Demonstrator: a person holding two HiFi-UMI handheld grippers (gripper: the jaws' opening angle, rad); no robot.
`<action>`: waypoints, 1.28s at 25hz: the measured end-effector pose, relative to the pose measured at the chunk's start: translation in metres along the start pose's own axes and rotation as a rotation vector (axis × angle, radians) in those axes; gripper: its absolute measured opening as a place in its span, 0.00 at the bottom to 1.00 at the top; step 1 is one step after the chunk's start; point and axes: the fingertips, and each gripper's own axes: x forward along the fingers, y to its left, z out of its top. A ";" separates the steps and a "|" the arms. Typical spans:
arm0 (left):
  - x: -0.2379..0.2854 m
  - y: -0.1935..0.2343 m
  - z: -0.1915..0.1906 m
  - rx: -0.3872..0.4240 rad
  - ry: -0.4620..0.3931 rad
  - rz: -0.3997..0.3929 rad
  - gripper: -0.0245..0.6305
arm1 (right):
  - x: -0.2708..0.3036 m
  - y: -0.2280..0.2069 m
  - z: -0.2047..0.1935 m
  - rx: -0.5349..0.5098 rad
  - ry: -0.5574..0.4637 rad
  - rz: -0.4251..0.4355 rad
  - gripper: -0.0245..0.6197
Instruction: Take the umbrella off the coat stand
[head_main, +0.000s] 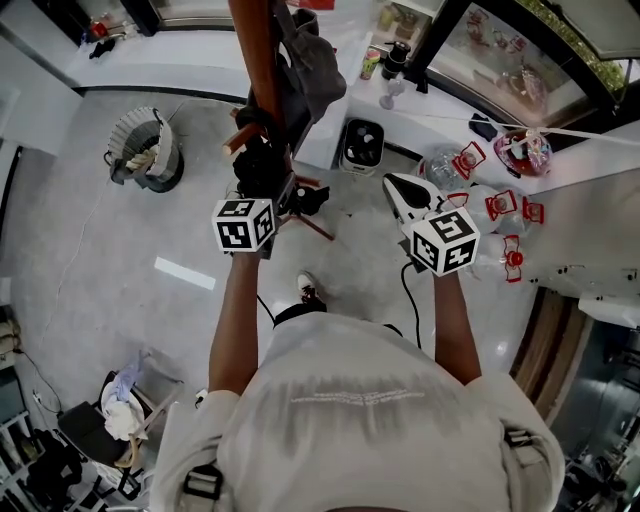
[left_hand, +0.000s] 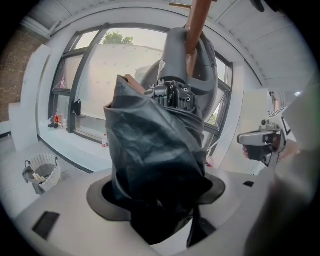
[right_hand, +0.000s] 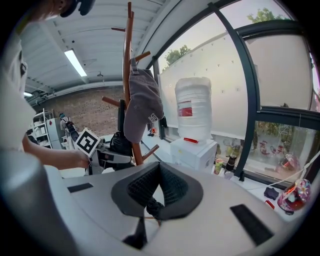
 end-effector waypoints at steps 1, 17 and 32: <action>-0.001 -0.002 -0.001 -0.006 0.008 -0.008 0.55 | -0.003 -0.001 0.000 0.000 -0.004 -0.002 0.07; -0.052 -0.012 0.010 -0.028 -0.023 0.059 0.51 | -0.036 0.002 0.011 -0.009 -0.074 0.022 0.08; -0.152 -0.036 0.013 -0.043 -0.137 0.214 0.50 | -0.080 0.008 0.033 -0.072 -0.206 0.043 0.08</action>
